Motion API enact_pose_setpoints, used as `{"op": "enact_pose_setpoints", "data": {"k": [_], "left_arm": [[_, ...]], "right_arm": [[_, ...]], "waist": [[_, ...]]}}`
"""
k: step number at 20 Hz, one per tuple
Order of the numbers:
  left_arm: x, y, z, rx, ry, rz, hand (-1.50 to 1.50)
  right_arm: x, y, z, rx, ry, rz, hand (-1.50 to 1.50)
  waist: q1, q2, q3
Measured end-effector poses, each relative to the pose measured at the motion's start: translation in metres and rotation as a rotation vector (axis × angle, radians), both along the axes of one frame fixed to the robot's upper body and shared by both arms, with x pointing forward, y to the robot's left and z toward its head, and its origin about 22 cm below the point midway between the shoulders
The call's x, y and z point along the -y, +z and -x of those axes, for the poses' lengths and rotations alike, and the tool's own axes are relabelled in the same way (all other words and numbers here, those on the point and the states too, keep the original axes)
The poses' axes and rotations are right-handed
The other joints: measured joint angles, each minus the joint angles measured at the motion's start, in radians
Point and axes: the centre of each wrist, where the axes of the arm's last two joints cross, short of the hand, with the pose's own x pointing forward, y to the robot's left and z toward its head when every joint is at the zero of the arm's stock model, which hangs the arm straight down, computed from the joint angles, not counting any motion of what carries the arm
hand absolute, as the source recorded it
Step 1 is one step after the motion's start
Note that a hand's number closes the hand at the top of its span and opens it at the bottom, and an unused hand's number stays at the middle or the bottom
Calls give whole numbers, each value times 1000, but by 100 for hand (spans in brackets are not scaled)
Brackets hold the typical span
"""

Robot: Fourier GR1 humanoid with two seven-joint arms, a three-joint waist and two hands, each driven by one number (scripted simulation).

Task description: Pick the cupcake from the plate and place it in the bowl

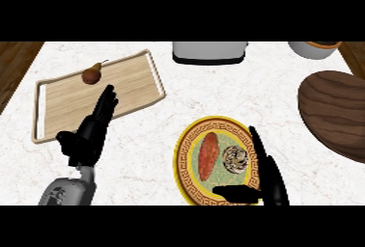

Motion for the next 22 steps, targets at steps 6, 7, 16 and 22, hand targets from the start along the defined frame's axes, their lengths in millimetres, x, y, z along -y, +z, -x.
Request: {"op": "enact_pose_setpoints", "data": {"k": [6,7,16,22], "left_arm": [[-1,2,-2,-2,7,2,0],[0,3,-1,-2,4,2,0],[-1,5,2,1,-4,1,0],[-2,5,1,-4,-4,3,0]], "right_arm": [[-2,-15,-10,-41,-9,95,-150],[-4,-16,-11,-50,-5,97,-150],[-7,-30,-15,-29,155,193,150],[-18,-37,-14,14,204,193,150]], "waist": [[1,0,0],[1,0,0],[0,-4,-5],[-2,-7,-8]]}}
